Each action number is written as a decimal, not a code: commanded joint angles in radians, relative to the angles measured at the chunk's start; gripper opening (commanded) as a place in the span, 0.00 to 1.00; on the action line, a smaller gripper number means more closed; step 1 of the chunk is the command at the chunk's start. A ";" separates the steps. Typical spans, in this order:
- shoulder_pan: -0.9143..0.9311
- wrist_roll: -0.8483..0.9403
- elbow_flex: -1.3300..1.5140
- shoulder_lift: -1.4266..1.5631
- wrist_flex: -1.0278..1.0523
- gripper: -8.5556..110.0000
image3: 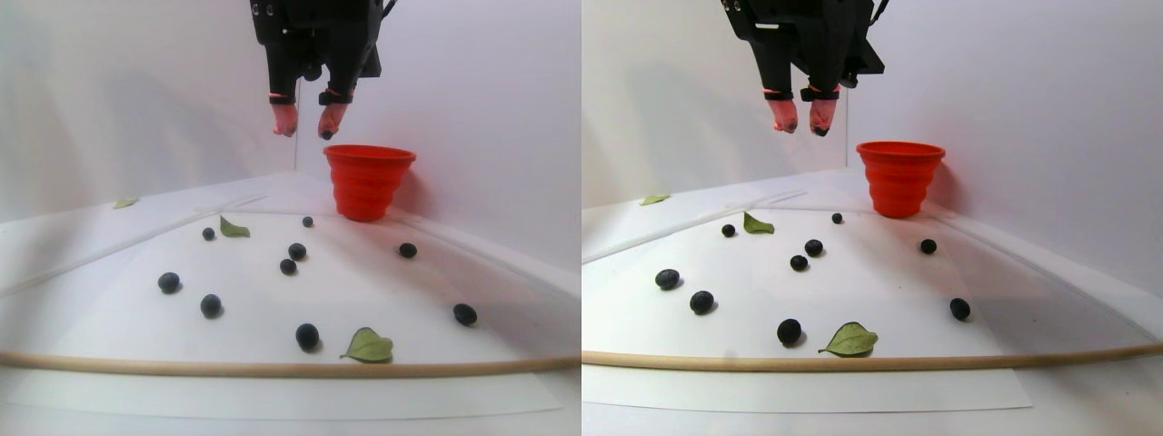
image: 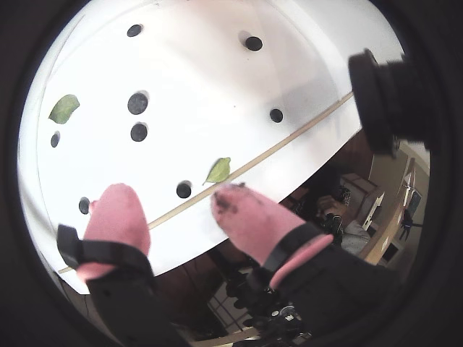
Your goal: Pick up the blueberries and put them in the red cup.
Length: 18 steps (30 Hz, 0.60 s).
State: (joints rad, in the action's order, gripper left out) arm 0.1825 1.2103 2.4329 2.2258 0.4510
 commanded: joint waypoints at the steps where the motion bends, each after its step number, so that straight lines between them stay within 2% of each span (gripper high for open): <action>1: -0.005 -0.006 -0.037 -0.012 -0.048 0.23; 18: -0.017 0.005 -0.064 -0.187 -0.193 0.24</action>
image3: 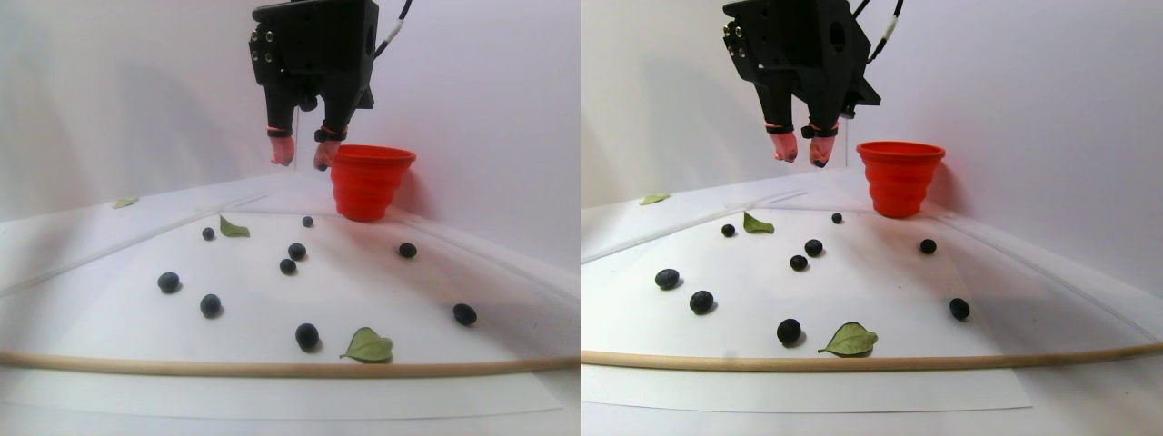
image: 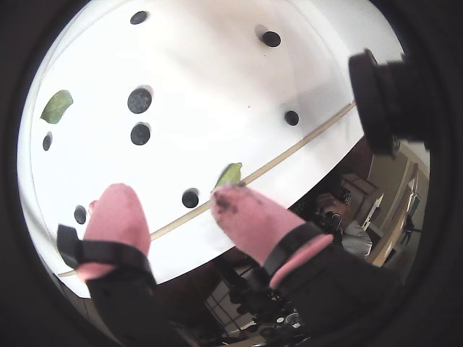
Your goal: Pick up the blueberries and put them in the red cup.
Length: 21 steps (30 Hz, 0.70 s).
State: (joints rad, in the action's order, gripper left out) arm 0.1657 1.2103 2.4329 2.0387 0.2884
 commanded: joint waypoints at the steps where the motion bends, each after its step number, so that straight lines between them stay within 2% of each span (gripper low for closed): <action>1: -0.002 0.006 -0.064 -0.011 -0.044 0.24; 21: 0.006 0.035 -0.094 -0.222 -0.232 0.24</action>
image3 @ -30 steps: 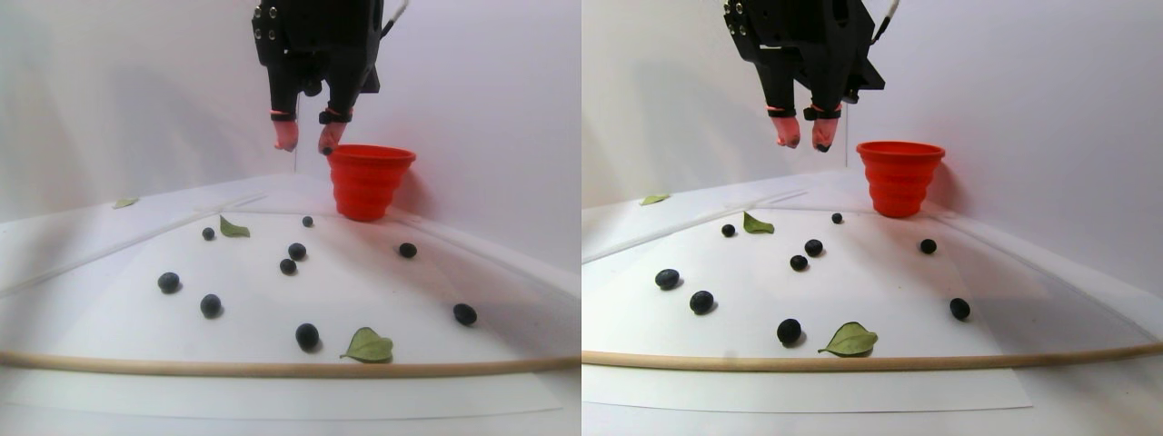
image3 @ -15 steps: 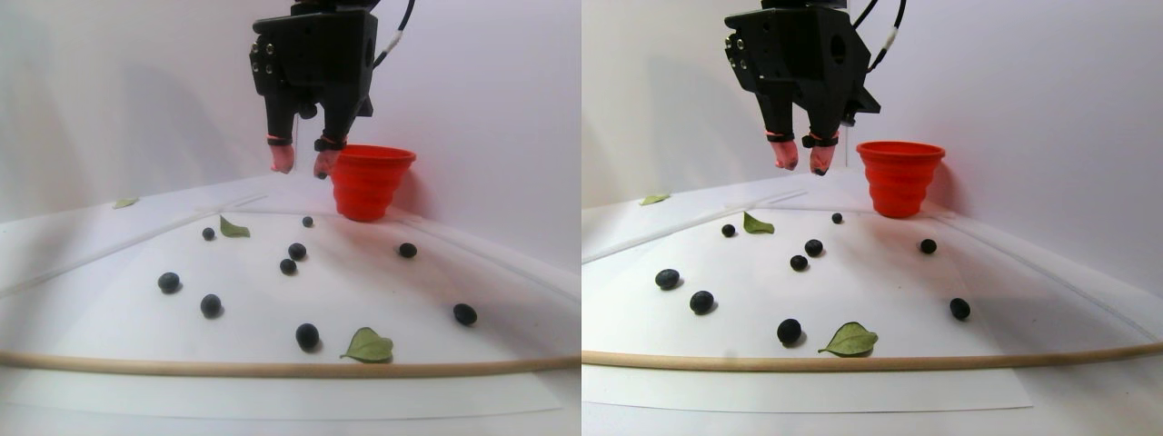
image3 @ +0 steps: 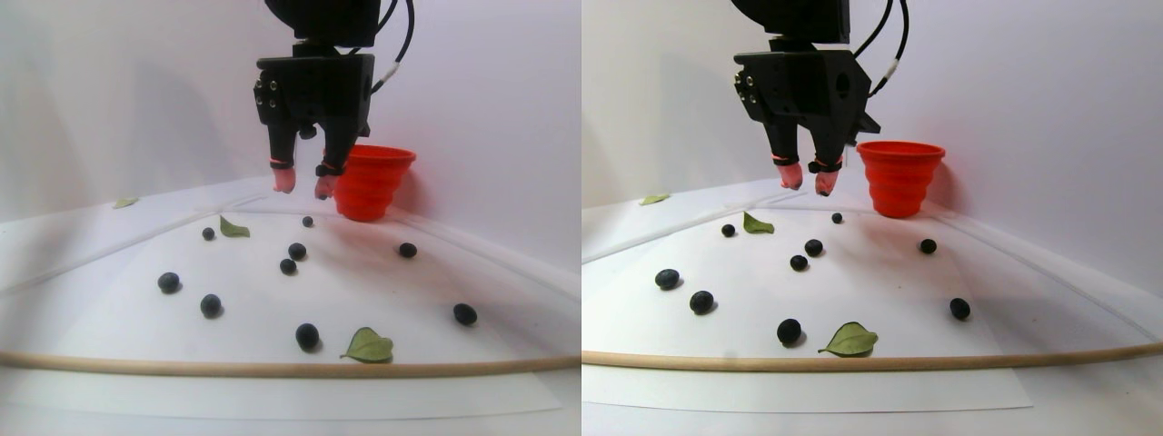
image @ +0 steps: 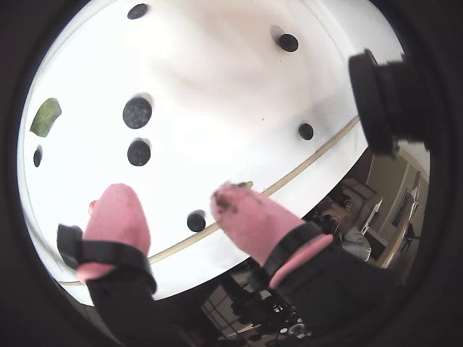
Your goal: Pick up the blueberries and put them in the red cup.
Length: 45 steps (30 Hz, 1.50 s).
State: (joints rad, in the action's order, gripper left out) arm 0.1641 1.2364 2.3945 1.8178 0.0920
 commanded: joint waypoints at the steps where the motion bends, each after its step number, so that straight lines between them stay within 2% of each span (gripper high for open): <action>1: 0.008 0.009 -0.057 -0.009 -0.043 0.24; 45: -0.018 -0.012 -0.189 -0.408 -0.345 0.24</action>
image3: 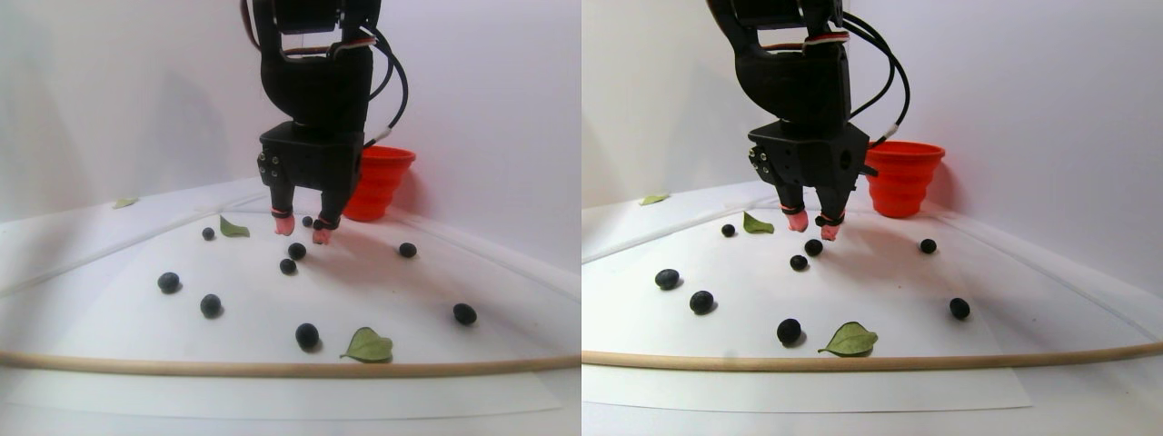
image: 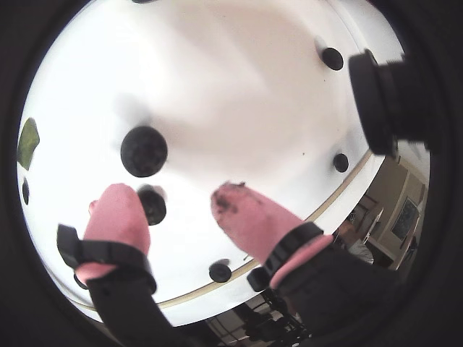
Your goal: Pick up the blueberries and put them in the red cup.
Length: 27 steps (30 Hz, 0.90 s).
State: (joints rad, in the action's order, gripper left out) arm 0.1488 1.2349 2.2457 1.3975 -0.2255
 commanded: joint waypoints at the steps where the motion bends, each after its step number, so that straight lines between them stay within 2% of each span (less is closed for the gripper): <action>1: -0.003 -0.012 -0.044 0.006 -0.031 0.24; 27: -0.015 -0.031 -0.115 -0.126 -0.127 0.24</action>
State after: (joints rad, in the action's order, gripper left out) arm 0.1335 1.2103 2.1644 1.2548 -0.3313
